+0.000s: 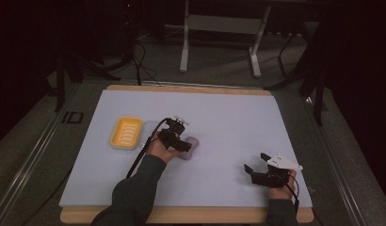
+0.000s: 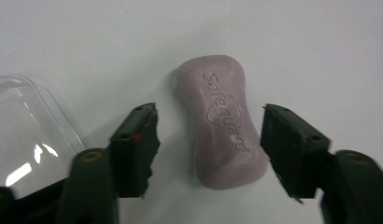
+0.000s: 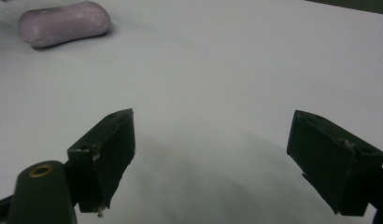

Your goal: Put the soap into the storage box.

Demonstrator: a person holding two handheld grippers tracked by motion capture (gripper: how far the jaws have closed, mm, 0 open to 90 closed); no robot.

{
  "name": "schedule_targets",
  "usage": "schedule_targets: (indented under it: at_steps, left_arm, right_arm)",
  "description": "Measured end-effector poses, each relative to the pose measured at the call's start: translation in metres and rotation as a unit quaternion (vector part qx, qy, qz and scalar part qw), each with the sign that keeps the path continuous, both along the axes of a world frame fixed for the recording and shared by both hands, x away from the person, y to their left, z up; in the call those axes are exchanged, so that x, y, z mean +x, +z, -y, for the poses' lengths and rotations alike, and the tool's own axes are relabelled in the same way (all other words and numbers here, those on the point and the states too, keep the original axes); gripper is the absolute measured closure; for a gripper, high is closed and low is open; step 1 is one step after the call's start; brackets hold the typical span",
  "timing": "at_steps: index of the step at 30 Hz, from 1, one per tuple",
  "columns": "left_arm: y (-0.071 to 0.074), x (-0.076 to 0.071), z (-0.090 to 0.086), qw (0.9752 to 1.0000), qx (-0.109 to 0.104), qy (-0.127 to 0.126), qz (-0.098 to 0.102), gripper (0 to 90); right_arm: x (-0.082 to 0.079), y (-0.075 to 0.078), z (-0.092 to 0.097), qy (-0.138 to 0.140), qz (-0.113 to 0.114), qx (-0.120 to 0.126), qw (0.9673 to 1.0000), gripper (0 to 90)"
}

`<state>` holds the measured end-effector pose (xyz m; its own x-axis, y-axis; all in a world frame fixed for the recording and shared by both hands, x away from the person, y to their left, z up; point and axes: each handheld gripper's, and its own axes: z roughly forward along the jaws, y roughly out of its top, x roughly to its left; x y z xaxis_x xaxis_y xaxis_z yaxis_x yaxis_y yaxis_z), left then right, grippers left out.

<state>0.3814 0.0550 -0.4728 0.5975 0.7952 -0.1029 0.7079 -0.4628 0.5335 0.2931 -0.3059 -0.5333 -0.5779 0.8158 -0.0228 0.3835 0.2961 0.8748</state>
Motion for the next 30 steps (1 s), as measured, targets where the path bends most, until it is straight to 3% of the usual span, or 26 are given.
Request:
schedule_targets:
  at_steps: [5, 16, 26, 30]
  left_arm:
    - [-0.006, 0.006, 0.006, 0.9999, 0.002, 0.002, -0.016, 29.4]
    - [-0.015, 0.017, 0.027, 0.9984, 0.047, 0.007, -0.032, 23.0]
    - [-0.021, 0.020, 0.030, 0.9974, 0.052, 0.006, -0.050, 22.9]
    - [-0.024, 0.022, 0.032, 0.9968, 0.053, 0.006, -0.059, 27.4]
  right_arm:
    - [0.000, 0.000, 0.000, 0.005, 0.002, -0.003, 1.0000, 15.1]
    - [-0.001, 0.000, -0.001, 0.011, 0.000, -0.004, 0.9999, 15.1]
    - [0.000, 0.000, -0.001, 0.012, 0.000, -0.004, 0.9999, 15.1]
    - [0.000, 0.000, -0.001, 0.013, 0.000, -0.005, 0.9999, 15.1]
